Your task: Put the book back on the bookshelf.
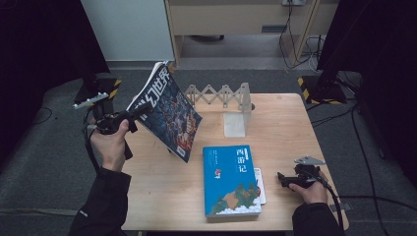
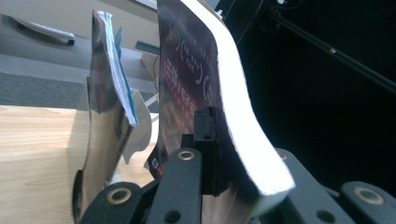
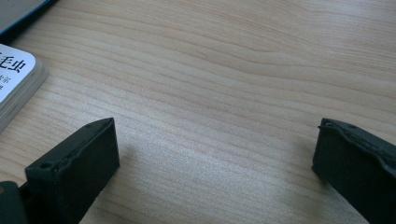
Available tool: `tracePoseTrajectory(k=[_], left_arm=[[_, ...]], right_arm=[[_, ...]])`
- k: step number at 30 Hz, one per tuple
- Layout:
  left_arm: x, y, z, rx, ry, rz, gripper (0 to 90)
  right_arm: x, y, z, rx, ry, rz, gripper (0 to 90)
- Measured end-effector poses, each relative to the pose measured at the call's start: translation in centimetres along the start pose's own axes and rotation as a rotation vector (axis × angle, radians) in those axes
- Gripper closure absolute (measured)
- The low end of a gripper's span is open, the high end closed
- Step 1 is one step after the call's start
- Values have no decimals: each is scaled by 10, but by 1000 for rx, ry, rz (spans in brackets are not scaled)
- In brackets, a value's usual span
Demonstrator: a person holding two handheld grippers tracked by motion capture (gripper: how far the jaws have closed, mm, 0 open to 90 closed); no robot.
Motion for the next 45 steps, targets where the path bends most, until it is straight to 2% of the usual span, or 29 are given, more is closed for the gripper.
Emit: tracePoseTrajectory(k=[3, 4, 9, 22, 25, 26, 33, 45], left_arm=[[3, 1, 0, 18, 10, 3, 821], [5, 2, 0, 37, 29, 10, 821], [9, 9, -1, 76, 57, 20, 821], [19, 26, 4, 153, 95, 42, 821], [20, 31, 3, 172, 113, 50, 821], [21, 35, 4, 183, 126, 53, 821], [22, 47, 7, 212, 135, 50, 821], [21, 76, 9, 278, 174, 76, 821]], right_arm=[[0, 0, 0, 0, 0, 0, 6], [0, 0, 0, 0, -1, 0, 6], [0, 0, 0, 0, -1, 0, 6], [0, 0, 0, 0, -1, 0, 5], [0, 0, 0, 0, -1, 0, 5], [0, 0, 0, 0, -1, 0, 5], [0, 0, 0, 0, -1, 0, 5], [0, 0, 0, 3, -2, 1, 5]])
Point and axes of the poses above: each handheld gripper's, and its own axes: y roughly forward along the jaws, x roughly out of its top, z roughly to its left, the point moved 1 cm from there along y, roughly forward along the jaws, and after that the axes turned 15 degrees about -x, right-handed, at the moved point
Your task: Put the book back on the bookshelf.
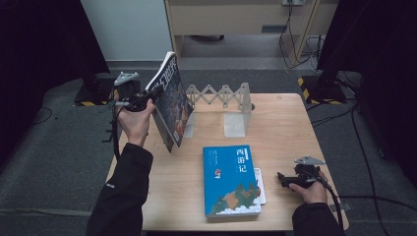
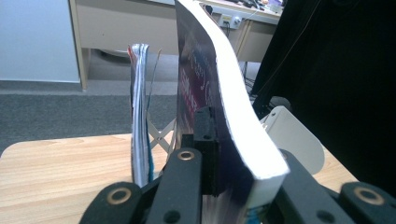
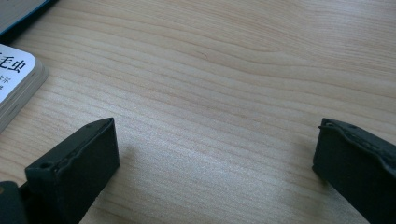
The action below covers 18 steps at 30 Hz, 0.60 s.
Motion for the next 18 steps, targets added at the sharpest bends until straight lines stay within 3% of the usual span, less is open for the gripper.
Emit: tracePoseTrajectory(k=[18], left_arm=[[-8, 31, -7, 91, 56, 23, 821]], right_arm=[[0, 0, 0, -1, -1, -1, 5]])
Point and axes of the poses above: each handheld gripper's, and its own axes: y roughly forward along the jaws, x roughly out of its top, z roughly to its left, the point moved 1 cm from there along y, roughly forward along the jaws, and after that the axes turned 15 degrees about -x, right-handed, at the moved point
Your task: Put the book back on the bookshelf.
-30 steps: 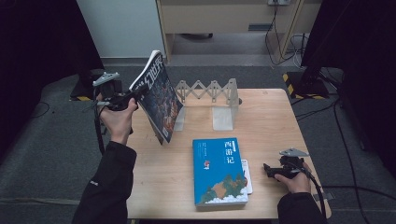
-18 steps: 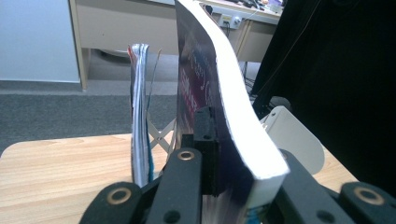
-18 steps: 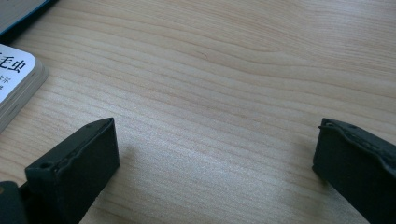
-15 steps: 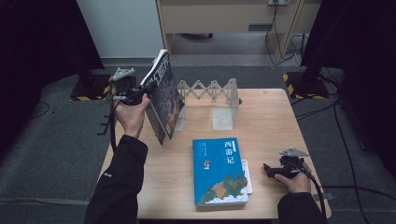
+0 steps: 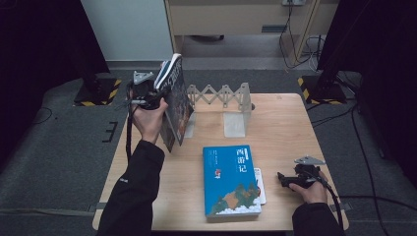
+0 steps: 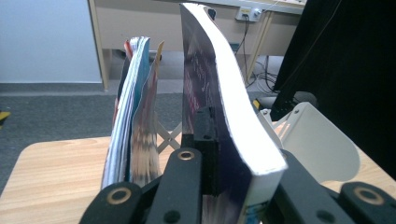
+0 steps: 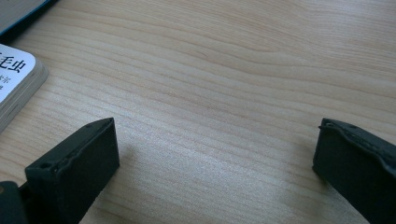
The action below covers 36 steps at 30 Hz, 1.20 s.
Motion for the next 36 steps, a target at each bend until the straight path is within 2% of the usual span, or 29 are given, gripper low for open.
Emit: tracePoseTrajectory(k=[4, 8, 15, 19, 27, 31, 36], left_arm=[[-2, 6, -2, 20, 20, 13, 821], [-6, 12, -2, 37, 24, 15, 821], [-12, 19, -3, 60, 48, 1, 821], [-15, 24, 0, 65, 36, 9, 821], [-24, 34, 1, 82, 58, 35, 820], [-30, 39, 4, 86, 46, 45, 820], [-34, 40, 6, 88, 46, 34, 820]], right_arm=[[0, 0, 0, 0, -1, 0, 5], [0, 0, 0, 0, -1, -1, 5], [0, 0, 0, 0, 0, 0, 5], [0, 0, 0, -2, 1, -1, 4], [0, 0, 0, -2, 0, -1, 5], [0, 0, 0, -2, 2, -1, 5], [0, 0, 0, -2, 0, -2, 5]])
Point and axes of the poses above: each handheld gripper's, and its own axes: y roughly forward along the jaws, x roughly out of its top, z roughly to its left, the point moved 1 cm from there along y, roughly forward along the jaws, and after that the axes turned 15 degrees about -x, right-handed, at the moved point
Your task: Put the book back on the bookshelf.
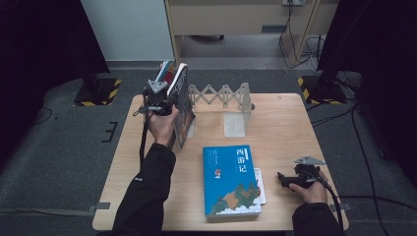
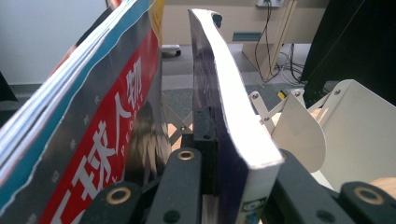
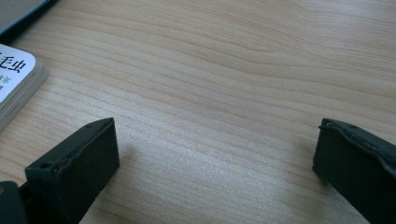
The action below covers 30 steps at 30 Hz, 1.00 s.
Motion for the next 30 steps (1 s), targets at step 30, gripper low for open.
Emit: tracePoseTrajectory(k=[30], left_arm=[[-23, -17, 1, -51, -3, -7, 714]], right_arm=[[0, 0, 0, 0, 2, 2, 5]])
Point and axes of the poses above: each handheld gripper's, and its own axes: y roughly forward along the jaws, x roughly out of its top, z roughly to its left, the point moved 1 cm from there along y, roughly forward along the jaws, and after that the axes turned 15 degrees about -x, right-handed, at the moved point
